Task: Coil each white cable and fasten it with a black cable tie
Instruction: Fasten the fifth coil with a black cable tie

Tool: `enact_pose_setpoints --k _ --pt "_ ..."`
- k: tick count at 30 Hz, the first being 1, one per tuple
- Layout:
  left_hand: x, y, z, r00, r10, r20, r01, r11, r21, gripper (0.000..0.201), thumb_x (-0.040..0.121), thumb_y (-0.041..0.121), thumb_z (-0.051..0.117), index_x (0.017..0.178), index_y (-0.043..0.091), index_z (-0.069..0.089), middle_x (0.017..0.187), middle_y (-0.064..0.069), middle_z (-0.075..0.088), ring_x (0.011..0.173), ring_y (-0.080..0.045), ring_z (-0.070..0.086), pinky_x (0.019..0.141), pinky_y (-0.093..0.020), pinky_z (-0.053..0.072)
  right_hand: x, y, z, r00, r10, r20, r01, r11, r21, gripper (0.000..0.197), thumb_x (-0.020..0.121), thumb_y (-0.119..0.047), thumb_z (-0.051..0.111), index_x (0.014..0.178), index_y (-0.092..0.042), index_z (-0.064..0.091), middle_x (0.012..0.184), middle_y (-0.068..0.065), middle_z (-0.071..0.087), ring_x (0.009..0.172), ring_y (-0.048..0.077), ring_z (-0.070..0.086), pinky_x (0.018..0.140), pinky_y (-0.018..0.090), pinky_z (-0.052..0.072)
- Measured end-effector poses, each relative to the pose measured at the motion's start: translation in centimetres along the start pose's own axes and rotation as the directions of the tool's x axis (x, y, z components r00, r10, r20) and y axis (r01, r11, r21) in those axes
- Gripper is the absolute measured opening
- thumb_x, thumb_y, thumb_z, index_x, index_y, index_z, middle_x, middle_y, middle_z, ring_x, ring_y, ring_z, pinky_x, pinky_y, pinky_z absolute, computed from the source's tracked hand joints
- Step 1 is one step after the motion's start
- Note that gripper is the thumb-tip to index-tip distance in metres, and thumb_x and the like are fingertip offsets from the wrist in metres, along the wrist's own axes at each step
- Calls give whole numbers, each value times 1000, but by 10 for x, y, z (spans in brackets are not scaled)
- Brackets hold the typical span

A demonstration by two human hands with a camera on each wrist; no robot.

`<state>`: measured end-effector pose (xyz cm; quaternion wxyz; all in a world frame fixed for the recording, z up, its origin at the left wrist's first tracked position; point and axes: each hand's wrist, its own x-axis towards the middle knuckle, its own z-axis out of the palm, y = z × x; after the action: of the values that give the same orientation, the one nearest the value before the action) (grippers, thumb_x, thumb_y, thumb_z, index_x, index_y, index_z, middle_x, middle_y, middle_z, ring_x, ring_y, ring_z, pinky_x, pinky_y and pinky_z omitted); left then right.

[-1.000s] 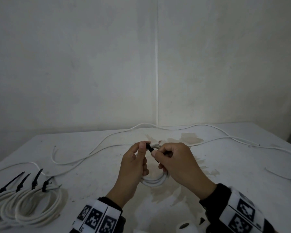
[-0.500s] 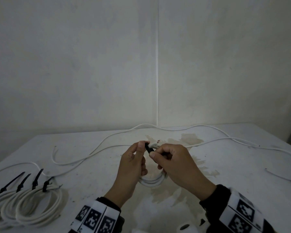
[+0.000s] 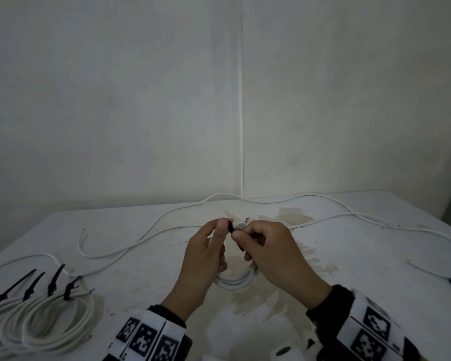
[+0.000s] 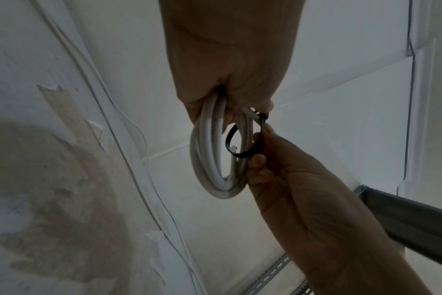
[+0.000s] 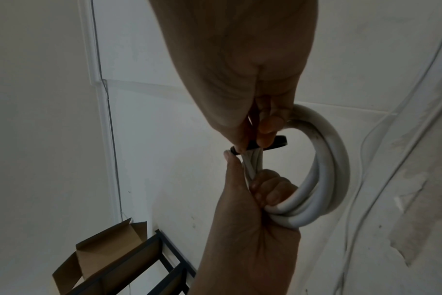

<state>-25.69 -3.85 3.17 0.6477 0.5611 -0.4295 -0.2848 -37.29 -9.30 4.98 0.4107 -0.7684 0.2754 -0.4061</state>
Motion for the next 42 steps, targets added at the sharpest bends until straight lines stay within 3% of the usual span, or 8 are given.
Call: enact_pose_setpoints --k 4,8,12,16,23,29,35,42 --pt "-3 3 3 1000 21 24 -21 1000 -6 24 93 34 44 92 22 66 44 9 31 42 -6 29 43 -19 34 0 1 4 992 -68 -105 70 997 11 29 85 -18 63 59 -27 56 43 -13 53 45 3 53 50 9 39" --pt "-1 6 -1 1000 21 -16 -22 999 -37 27 93 34 44 95 19 67 43 10 30 41 -7 28 42 -19 32 -4 0 10 982 -157 -102 158 987 6 6 83 -16 67 78 -13 68 62 -14 57 57 4 57 55 9 42" --pt "-1 9 -3 998 32 -56 -35 998 -56 28 92 35 45 96 20 67 43 10 29 41 -7 27 42 -19 32 -7 6 15 935 -305 -182 284 950 -131 18 81 -22 63 81 -5 70 71 -13 48 68 4 54 59 7 40" --pt "-5 8 -1 998 27 -62 -31 998 -59 24 91 34 47 92 21 67 42 9 29 40 -7 27 41 -19 32 -9 5 16 957 -237 -166 221 969 -109 11 84 -11 65 73 -12 64 68 -11 47 67 -2 51 60 6 37" --pt "-11 6 -3 999 32 -41 -32 999 16 18 91 29 50 88 24 67 37 7 35 37 -5 31 42 -20 34 -12 8 20 972 -147 -185 155 988 25 24 84 -16 65 66 -31 58 66 -5 57 57 10 53 55 16 42" --pt "-10 8 -10 995 14 -94 -20 998 -60 21 90 30 50 87 21 69 40 10 26 39 -7 23 40 -19 28 -12 8 13 975 -204 -89 195 975 -104 8 83 -10 65 76 -7 70 67 -8 50 64 6 52 57 11 39" --pt "-13 13 -3 996 5 -85 -12 997 -82 18 90 27 52 89 17 67 38 11 28 37 -6 24 40 -19 28 -16 10 17 971 -207 -124 187 970 -153 11 88 -15 59 77 -15 59 73 -11 47 67 7 50 58 13 36" --pt "-16 16 -1 997 -3 -72 -2 998 -66 15 89 25 55 91 18 67 35 9 32 35 -5 27 40 -19 30 -19 10 19 967 -180 -180 170 983 -70 10 89 -21 57 80 -20 60 82 -22 53 70 1 53 60 11 38"
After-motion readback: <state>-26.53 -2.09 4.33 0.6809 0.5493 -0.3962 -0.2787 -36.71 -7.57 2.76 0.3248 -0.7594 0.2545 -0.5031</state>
